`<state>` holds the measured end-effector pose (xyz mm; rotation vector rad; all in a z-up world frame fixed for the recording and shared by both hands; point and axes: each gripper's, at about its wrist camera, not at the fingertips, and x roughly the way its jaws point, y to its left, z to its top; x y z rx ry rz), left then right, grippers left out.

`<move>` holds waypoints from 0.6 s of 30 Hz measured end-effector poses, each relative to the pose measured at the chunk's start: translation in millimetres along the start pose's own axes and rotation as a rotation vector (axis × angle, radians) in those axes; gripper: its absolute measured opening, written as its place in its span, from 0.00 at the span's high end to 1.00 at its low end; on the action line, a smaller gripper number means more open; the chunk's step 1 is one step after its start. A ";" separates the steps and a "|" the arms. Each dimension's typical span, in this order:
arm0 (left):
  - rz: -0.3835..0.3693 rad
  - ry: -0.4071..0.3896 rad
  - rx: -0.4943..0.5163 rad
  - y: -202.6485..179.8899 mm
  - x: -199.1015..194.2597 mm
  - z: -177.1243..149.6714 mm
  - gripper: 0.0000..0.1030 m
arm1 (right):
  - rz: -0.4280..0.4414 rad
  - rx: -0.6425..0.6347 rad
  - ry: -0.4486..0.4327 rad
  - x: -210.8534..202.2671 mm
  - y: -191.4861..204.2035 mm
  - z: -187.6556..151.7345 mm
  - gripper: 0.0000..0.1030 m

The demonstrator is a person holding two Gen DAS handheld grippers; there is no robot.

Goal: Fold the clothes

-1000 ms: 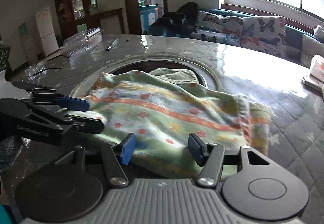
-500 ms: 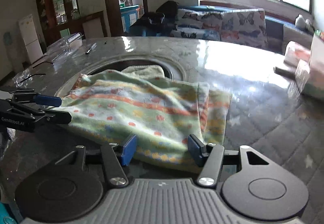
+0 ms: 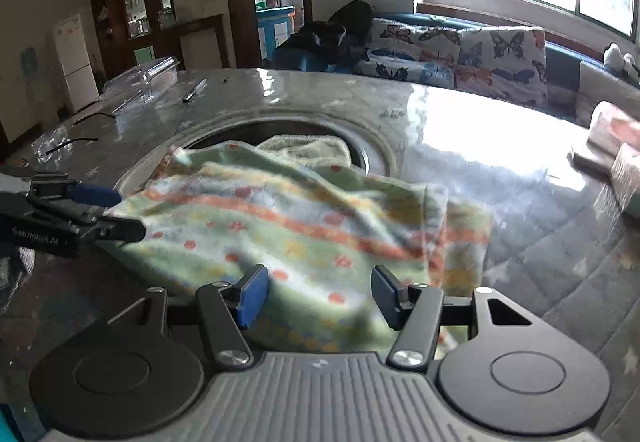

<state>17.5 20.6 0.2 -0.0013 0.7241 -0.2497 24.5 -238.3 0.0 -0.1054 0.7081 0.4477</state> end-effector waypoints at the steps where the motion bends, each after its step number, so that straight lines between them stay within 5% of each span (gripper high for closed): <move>1: 0.001 0.000 0.000 -0.3 0.2 0.2 0.24 | -0.002 -0.002 -0.006 1.2 -1.1 4.4 0.44; 8: -0.004 0.003 -0.012 1.0 -0.6 -1.8 0.23 | 0.034 0.047 0.008 37.1 -15.5 32.4 0.46; 12: -0.011 0.004 -0.014 0.9 -1.0 -3.5 0.23 | -0.016 0.068 0.033 54.8 -32.8 35.5 0.47; 18: -0.018 0.004 -0.020 2.2 -1.4 -4.4 0.23 | -0.026 0.124 0.006 49.4 -48.5 44.6 0.54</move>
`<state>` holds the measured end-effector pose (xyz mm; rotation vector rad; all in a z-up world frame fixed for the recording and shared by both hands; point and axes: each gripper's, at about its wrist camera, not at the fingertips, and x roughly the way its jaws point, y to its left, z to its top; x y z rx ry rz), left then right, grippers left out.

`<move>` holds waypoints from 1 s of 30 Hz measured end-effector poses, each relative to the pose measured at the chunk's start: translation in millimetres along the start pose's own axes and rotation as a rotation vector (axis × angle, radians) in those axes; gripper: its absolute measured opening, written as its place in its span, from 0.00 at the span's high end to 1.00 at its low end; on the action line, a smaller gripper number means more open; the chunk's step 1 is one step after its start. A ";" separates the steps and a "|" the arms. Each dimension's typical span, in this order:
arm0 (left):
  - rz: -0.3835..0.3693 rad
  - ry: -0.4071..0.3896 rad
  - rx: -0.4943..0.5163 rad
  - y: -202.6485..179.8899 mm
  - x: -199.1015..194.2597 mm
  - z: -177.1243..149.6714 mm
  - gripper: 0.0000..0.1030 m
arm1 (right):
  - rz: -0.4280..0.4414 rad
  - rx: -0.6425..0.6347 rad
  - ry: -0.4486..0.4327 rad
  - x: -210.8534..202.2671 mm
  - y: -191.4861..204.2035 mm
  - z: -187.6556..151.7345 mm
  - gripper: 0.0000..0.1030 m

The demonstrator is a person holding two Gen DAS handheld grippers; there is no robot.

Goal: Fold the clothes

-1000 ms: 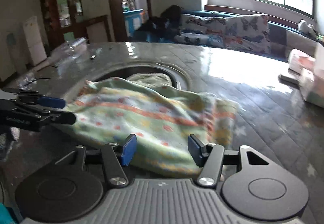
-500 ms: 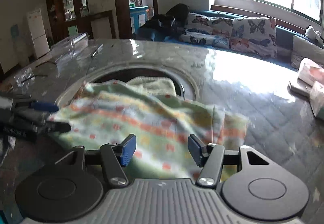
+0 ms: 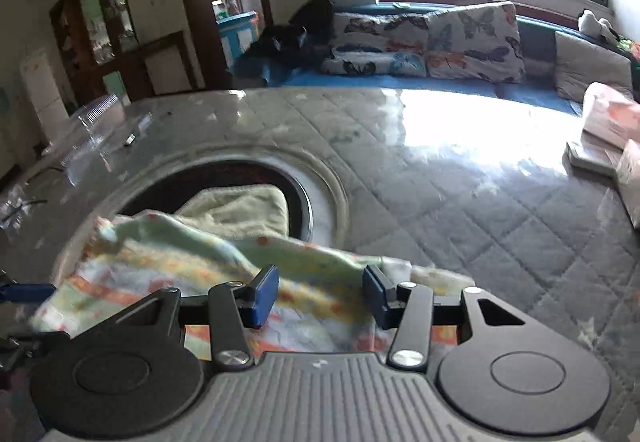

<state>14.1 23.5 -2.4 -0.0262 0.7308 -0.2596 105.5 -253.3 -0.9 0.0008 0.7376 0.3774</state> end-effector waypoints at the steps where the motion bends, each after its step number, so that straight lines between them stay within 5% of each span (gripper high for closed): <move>1: -0.001 0.000 -0.001 0.1 -0.1 -0.2 0.23 | -0.003 -0.024 -0.004 -0.7 4.5 2.2 0.54; 9: -0.006 -0.009 -0.002 0.2 -1.5 -3.0 0.23 | -0.032 -0.189 0.036 32.1 40.0 11.6 0.49; 17: -0.012 -0.013 0.000 0.9 -3.1 -5.2 0.22 | -0.107 -0.145 0.032 47.6 39.8 23.7 0.40; 25: -0.014 -0.017 -0.004 1.0 -3.1 -5.5 0.21 | 0.008 -0.223 0.039 49.4 74.1 31.9 0.34; 30: -0.017 -0.020 -0.010 2.3 -5.2 -7.0 0.21 | -0.011 -0.227 0.081 76.0 83.9 35.6 0.30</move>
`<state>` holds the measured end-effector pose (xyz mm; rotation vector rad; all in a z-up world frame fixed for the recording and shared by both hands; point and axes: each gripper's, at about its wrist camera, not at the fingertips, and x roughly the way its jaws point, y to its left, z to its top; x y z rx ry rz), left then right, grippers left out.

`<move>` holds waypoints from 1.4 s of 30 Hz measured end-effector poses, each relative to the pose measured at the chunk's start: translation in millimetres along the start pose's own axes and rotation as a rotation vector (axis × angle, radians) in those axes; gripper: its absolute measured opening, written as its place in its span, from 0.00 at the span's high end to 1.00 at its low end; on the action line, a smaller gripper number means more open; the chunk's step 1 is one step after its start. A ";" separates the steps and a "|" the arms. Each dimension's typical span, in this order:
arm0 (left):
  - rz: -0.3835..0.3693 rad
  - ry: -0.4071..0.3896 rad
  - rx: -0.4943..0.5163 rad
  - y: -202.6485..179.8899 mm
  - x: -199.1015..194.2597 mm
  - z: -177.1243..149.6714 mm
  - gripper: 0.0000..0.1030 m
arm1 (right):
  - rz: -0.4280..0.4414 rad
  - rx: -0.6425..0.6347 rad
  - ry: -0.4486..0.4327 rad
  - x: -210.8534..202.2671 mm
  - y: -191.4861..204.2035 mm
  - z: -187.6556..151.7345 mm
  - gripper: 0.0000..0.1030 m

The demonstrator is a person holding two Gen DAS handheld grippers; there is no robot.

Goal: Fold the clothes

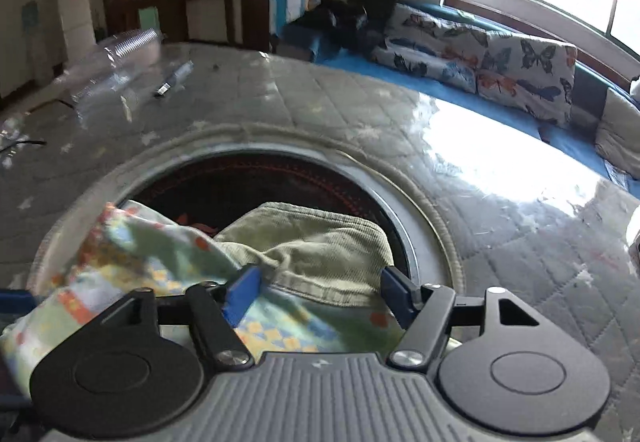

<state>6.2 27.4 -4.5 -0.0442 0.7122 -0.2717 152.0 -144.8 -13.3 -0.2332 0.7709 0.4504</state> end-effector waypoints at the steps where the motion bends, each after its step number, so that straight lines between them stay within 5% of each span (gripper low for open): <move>1: -0.001 0.000 -0.001 0.2 -0.5 -0.2 0.21 | -0.003 0.004 0.000 2.6 0.4 1.9 0.30; 21: 0.059 -0.018 -0.055 15.4 -18.8 3.3 0.21 | 0.052 -0.097 -0.055 -19.8 36.0 9.4 0.26; 35: 0.156 0.003 -0.080 35.8 -24.8 -3.7 0.20 | 0.101 -0.169 -0.076 -79.4 42.5 -59.3 0.25; 42: 0.183 0.000 -0.100 40.0 -26.2 7.1 0.21 | 0.103 -0.192 -0.096 -98.2 49.4 -67.2 0.25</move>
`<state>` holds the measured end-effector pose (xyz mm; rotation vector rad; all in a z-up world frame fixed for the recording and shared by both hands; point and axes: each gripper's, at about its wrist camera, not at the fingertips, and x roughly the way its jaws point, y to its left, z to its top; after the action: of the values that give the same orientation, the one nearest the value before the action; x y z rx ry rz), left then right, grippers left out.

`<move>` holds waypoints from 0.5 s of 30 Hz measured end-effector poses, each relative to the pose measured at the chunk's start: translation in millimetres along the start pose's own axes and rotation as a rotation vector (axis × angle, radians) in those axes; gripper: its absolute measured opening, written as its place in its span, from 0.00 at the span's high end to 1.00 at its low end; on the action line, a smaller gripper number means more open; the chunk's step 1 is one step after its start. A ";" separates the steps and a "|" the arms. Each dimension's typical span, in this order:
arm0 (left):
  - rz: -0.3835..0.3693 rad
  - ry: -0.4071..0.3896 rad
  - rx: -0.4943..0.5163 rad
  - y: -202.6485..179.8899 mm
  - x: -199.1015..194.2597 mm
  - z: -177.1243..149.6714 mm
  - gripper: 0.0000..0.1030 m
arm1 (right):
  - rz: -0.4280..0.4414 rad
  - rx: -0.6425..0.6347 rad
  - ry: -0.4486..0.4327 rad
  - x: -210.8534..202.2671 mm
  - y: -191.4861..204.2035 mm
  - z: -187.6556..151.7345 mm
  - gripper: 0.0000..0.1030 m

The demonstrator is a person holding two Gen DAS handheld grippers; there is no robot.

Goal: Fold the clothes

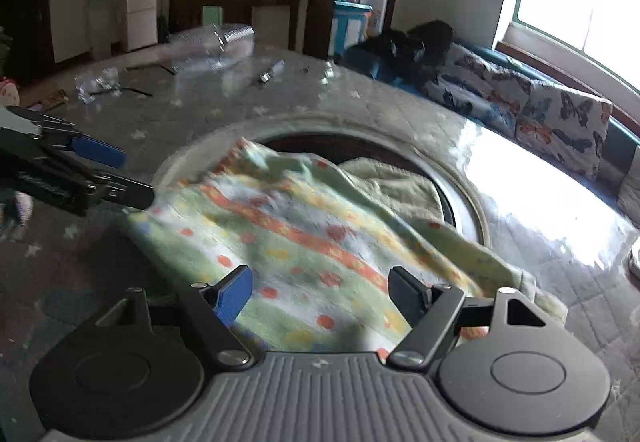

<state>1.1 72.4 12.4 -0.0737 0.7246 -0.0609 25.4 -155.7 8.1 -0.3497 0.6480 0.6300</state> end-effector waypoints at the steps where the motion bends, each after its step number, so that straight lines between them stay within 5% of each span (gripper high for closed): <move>1: -0.001 -0.006 -0.004 0.4 -0.9 1.9 0.21 | 0.009 -0.009 -0.014 -3.4 4.0 2.5 0.26; 15: -0.053 0.016 -0.200 25.2 6.3 22.8 0.21 | 0.191 -0.227 0.004 24.0 91.2 19.0 0.49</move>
<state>21.7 98.1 23.0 -0.2843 0.7433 -0.0397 -9.4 -66.8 -3.3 -0.5044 0.6188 0.8891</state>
